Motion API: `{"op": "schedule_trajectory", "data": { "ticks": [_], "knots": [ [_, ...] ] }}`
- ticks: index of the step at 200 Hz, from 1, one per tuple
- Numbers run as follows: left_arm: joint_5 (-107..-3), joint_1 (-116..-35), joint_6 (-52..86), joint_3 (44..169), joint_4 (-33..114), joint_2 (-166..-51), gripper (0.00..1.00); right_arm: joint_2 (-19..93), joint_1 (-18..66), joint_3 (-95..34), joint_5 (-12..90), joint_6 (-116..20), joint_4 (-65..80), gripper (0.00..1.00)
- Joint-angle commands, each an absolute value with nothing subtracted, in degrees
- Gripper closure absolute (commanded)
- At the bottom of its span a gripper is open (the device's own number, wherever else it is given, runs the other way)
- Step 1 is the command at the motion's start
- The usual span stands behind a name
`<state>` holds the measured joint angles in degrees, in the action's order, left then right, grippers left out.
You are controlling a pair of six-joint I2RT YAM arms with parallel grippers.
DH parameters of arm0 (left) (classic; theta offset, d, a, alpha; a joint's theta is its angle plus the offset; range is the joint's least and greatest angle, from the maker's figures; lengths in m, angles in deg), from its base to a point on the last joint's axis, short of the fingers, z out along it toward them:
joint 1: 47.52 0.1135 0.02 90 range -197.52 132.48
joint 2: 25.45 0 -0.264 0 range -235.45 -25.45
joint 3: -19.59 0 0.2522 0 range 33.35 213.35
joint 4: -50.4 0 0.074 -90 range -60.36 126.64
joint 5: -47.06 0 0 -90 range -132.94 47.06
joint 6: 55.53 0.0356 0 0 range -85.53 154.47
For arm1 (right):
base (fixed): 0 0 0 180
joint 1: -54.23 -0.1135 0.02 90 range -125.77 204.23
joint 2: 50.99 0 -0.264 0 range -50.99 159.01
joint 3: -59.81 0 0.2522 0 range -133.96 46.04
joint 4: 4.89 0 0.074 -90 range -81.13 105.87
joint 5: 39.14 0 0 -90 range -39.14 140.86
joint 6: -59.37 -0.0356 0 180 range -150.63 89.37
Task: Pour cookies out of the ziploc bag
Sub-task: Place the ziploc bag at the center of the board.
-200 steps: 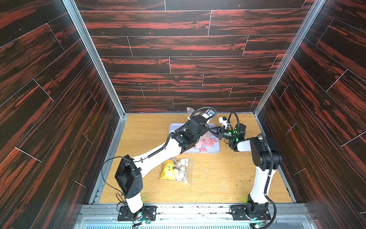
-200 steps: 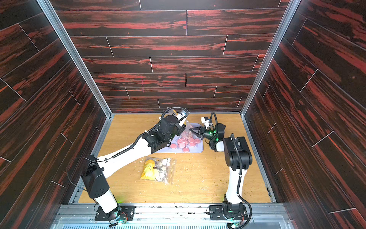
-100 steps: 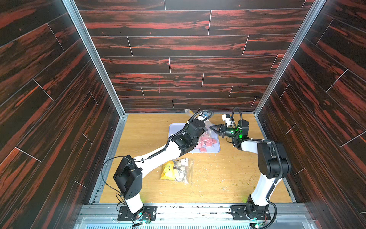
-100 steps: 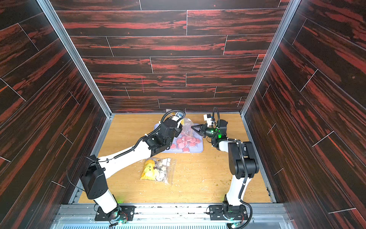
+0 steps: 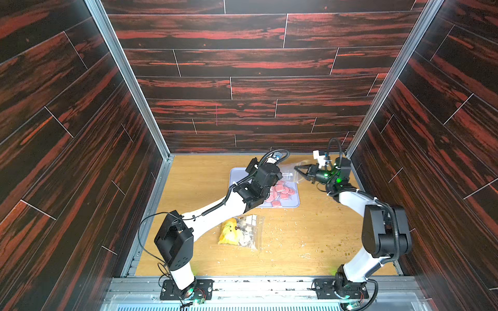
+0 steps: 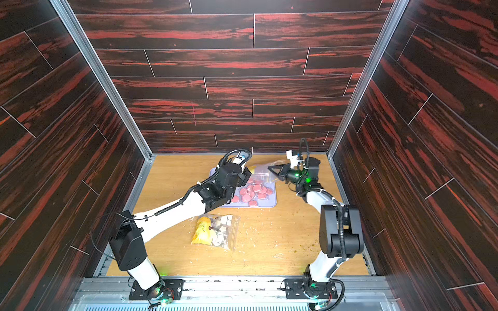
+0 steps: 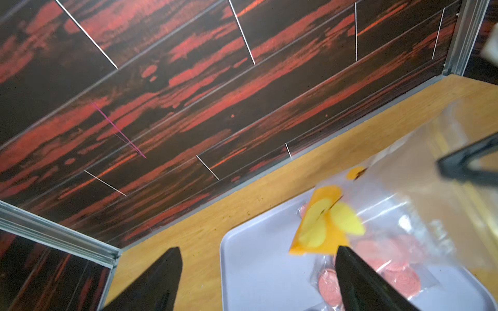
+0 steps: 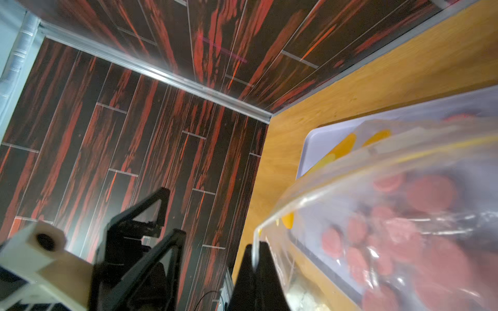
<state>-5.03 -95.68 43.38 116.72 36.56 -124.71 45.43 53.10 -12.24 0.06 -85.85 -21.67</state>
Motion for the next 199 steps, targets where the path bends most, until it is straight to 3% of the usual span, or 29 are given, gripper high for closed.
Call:
{"op": "schedule_trajectory", "data": {
  "ticks": [1,63,172,199],
  "knots": [
    [-7.2,-94.7,39.2,118.3,31.7,-122.4,0.07,40.8,56.5,-10.2,1.1,-82.8,-17.2,0.97],
    [-14.6,-92.5,28.0,111.8,25.9,-118.4,0.07,31.1,62.9,-3.6,11.8,-71.1,-1.4,0.96],
    [-19.2,-92.2,18.2,99.6,18.2,-106.8,0.08,22.5,64.9,12.6,32.3,-66.0,0.5,0.95],
    [-20.1,-92.2,16.9,97.8,15.7,-104.8,0.09,22.2,65.4,13.6,35.8,-66.5,1.8,0.87]
  ]
}}
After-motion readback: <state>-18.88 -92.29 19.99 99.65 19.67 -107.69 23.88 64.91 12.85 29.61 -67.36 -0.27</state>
